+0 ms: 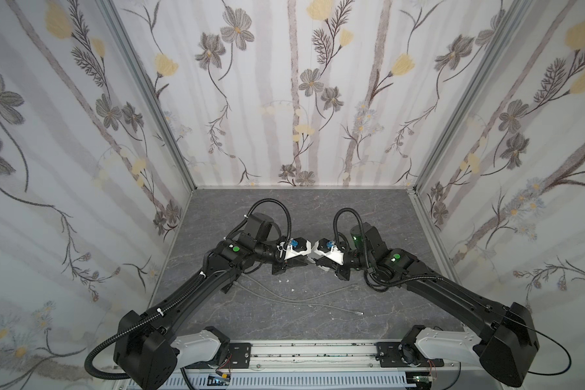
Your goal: Insert the plug into the switch port
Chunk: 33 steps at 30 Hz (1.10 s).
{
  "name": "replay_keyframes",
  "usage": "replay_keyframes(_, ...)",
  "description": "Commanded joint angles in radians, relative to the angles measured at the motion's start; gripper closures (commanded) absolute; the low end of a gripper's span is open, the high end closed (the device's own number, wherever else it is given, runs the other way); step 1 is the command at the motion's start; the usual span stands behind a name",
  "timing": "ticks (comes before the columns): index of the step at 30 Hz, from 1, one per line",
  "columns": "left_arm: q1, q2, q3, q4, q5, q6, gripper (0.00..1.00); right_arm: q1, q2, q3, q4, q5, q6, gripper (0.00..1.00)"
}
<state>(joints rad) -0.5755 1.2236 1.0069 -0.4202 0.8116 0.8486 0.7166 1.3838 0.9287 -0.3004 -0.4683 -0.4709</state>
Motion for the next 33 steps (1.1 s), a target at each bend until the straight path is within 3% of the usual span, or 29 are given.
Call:
replay_keyframes(1,0.0,-0.019,-0.021,0.077,0.018,0.002,0.74,0.0,0.019,0.011,0.066,-0.075,0.043,1.0)
replay_keyframes(12,-0.001,-0.021,-0.042,0.103,-0.005,-0.036,0.61,-0.001,0.006,0.003,0.118,-0.145,0.089,1.0)
replay_keyframes(24,0.0,-0.019,-0.036,0.122,0.029,-0.064,0.62,0.001,0.025,0.014,0.093,-0.153,0.086,1.0)
replay_keyframes(28,0.0,-0.018,-0.034,0.122,0.03,-0.07,0.69,0.001,0.044,0.024,0.081,-0.163,0.081,1.0)
replay_keyframes(33,-0.001,-0.003,-0.009,0.062,0.036,-0.034,1.0,0.001,0.047,0.03,0.085,-0.167,0.084,1.0)
